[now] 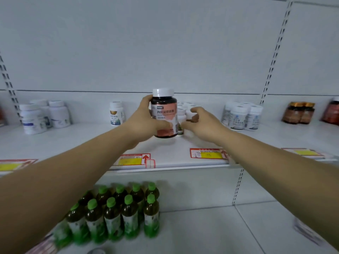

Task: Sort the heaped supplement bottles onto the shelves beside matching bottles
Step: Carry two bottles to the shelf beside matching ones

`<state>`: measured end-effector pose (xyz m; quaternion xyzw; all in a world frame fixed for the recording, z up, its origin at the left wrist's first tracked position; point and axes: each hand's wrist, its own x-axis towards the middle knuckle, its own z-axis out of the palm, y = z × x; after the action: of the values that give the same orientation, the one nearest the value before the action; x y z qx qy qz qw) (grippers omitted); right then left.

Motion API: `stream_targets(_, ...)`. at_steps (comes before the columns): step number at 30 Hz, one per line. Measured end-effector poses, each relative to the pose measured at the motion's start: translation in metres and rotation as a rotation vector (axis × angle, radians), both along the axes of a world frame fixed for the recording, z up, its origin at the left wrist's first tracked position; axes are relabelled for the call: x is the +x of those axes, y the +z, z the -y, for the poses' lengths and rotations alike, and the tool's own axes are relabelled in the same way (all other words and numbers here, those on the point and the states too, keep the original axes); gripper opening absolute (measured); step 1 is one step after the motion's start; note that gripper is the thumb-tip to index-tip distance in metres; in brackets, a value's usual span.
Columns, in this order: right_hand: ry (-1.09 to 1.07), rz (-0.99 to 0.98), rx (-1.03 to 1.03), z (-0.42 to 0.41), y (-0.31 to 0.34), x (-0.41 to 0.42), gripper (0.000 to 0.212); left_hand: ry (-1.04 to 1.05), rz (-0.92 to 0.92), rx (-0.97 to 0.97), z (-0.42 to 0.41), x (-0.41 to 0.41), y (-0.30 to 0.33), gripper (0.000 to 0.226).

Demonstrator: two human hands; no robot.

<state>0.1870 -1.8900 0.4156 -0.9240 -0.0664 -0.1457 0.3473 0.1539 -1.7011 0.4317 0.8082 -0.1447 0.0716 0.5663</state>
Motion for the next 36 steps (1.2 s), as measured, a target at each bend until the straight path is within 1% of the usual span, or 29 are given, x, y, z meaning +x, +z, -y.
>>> stream_targets(2,0.006,-0.002,0.005,0.021,0.004,-0.018,0.068,-0.059,0.022,-0.025,0.022,-0.006,0.007,0.090)
stream_targets(7,-0.050,-0.033,0.066,0.088,0.007,-0.064,0.070,-0.277,0.059,-0.001,0.100,-0.014,0.021,0.089)
stream_targets(11,-0.129,-0.025,0.137,0.154,0.006,-0.102,0.062,-0.414,0.068,-0.021,0.180,-0.027,0.020,0.087)
stream_targets(15,-0.194,-0.011,0.217,0.239,-0.004,-0.148,0.061,-0.541,0.056,-0.026,0.282,-0.046,0.011,0.089)
stream_targets(18,-0.272,-0.002,0.269,0.317,-0.017,-0.182,0.067,-0.627,0.058,-0.032,0.373,-0.066,-0.002,0.081)
stream_targets(19,-0.304,-0.007,0.264,0.347,-0.021,-0.194,0.066,-0.656,0.056,-0.037,0.405,-0.074,-0.006,0.082)
stream_targets(21,-0.358,-0.024,0.243,0.406,-0.025,-0.218,0.057,-0.703,0.045,-0.040,0.470,-0.090,-0.012,0.089)
stream_targets(24,-0.419,-0.023,0.236,0.489,-0.023,-0.250,0.048,-0.763,0.028,-0.052,0.562,-0.112,-0.013,0.092)
stream_targets(27,-0.452,-0.023,0.212,0.563,-0.019,-0.266,0.041,-0.803,0.007,-0.029,0.636,-0.126,-0.008,0.093)
stream_targets(30,-0.476,-0.032,0.199,0.625,-0.018,-0.268,0.050,-0.802,0.013,-0.002,0.699,-0.127,-0.004,0.092)
stream_targets(33,-0.468,-0.033,0.196,0.682,-0.021,-0.252,0.055,-0.775,0.035,0.004,0.755,-0.112,-0.003,0.092)
stream_targets(35,-0.472,-0.034,0.181,0.717,-0.023,-0.233,0.054,-0.746,0.042,0.000,0.788,-0.095,-0.002,0.091)
stream_targets(36,-0.474,-0.033,0.164,0.733,-0.024,-0.222,0.050,-0.737,0.042,-0.011,0.805,-0.085,-0.003,0.091)
